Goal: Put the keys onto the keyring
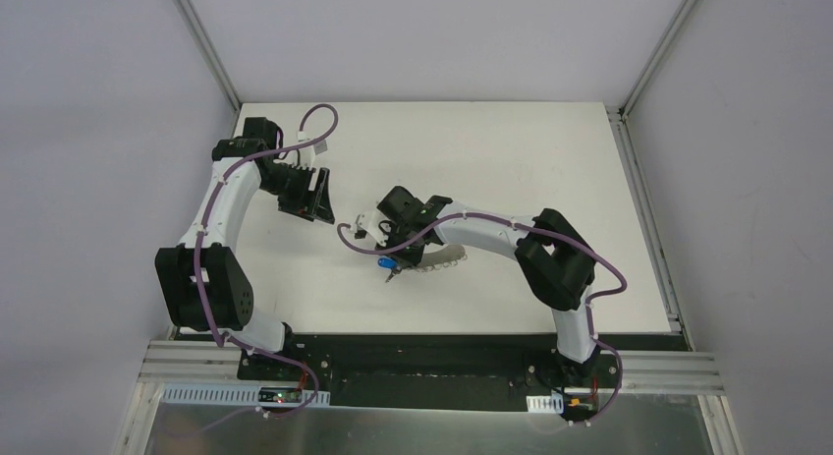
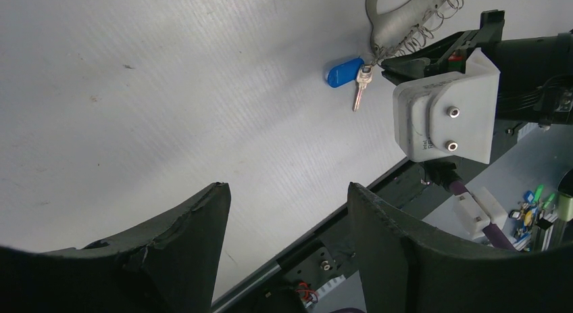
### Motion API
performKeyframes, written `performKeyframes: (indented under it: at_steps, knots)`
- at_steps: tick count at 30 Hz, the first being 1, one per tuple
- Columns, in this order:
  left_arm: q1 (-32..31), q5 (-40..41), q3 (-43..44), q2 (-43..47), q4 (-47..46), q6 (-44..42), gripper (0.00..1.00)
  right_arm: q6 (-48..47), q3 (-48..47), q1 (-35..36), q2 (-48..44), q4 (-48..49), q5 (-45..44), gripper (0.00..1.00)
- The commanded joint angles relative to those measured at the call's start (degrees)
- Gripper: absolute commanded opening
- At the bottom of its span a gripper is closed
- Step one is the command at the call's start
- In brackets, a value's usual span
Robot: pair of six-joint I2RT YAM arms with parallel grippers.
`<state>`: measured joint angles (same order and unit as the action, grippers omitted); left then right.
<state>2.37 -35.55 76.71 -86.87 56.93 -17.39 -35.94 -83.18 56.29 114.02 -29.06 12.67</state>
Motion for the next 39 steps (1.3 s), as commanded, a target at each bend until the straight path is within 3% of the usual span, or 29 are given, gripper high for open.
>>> performKeyframes:
  at_steps: [1,16,24,32,39]
  knots:
    - [0.76,-1.46,0.98,0.83,2.09,-1.22,0.66,0.96,-2.25,0.29,0.07,-1.28,0.23,0.11]
    - [0.71,-2.41,1.82,0.56,2.68,-1.21,0.66,0.79,-1.76,-0.38,-0.43,-1.79,0.72,0.04]
    - [0.73,-5.79,-1.75,4.93,-3.79,-1.67,0.65,0.08,-1.7,-3.61,-5.09,-2.92,9.79,0.0]
    - [0.75,-14.6,-2.57,7.46,-7.7,-3.16,0.59,-0.69,0.03,-8.29,-10.45,-2.75,21.35,0.0]
    - [-1.17,-27.93,-4.3,11.03,-14.74,-4.6,0.52,-1.22,0.62,-12.56,-16.2,-2.93,31.86,0.0]
